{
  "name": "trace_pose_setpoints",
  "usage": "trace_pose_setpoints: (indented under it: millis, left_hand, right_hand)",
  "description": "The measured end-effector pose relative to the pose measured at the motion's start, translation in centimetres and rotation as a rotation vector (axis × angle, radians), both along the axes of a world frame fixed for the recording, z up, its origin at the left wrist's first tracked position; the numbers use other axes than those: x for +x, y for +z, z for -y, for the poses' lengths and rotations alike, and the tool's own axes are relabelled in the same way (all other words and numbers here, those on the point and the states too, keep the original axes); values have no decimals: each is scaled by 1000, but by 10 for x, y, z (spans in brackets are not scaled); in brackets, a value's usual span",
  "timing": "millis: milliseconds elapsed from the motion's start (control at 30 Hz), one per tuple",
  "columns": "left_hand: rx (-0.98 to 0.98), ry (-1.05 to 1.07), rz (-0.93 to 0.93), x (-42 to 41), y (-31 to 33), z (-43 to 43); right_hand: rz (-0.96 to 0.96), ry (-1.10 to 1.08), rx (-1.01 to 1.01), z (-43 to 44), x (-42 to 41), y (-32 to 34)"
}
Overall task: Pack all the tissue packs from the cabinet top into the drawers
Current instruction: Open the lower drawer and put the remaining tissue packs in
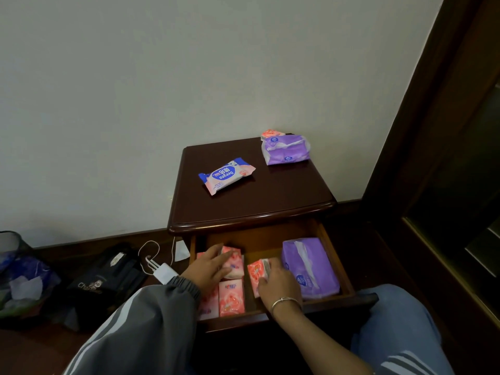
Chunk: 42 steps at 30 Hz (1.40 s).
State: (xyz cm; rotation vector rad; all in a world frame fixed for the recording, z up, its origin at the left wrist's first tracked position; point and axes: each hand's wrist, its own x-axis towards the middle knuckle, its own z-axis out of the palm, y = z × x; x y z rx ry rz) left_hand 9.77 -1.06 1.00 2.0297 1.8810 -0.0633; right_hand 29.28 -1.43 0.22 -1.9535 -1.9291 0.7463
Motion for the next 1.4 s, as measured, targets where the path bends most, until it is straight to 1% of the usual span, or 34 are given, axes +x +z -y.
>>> trace_pose_setpoints:
  millis: [100, 167, 267, 333, 400, 533, 667, 733, 867, 1000, 1100, 1400]
  left_hand:
    - [-11, -39, -138, -4, -5, -1]
    - [-15, -49, -186, -6, -4, -3]
    - [36, -69, -186, 0, 0, -8]
    - [85, -95, -139, 10, 1, -10]
    - [72, -160, -131, 18, 0, -13]
    - [-57, -287, -317, 19, -6, -15]
    - [-56, -335, -424, 20, -2, -18]
    - [-26, -351, -438, 24, 0, -20]
    - [84, -427, -406, 30, -4, -20]
    - [46, -453, -407, 31, -8, -22]
    - [82, -434, -435, 29, -6, -26]
    - [-6, -404, -422, 27, -10, -18]
  right_hand:
    - [4, 0, -12, -1, -1, -1]
    - [3, -5, -19, -2, -2, -2]
    - [-2, -12, -28, -3, -2, -3]
    - [-3, -23, -50, -3, -2, -4]
    - [3, -35, -77, -3, -2, -4]
    - [5, -38, -138, -6, -2, -7]
    - [26, 79, -288, -11, -2, -9]
    - [37, 87, -305, -11, -2, -10]
    - [55, 51, -245, -11, -2, -11]
    - [59, 32, -207, -10, -1, -10]
    - [67, 46, -194, -10, -1, -9]
    - [143, 235, -238, -8, 6, -2]
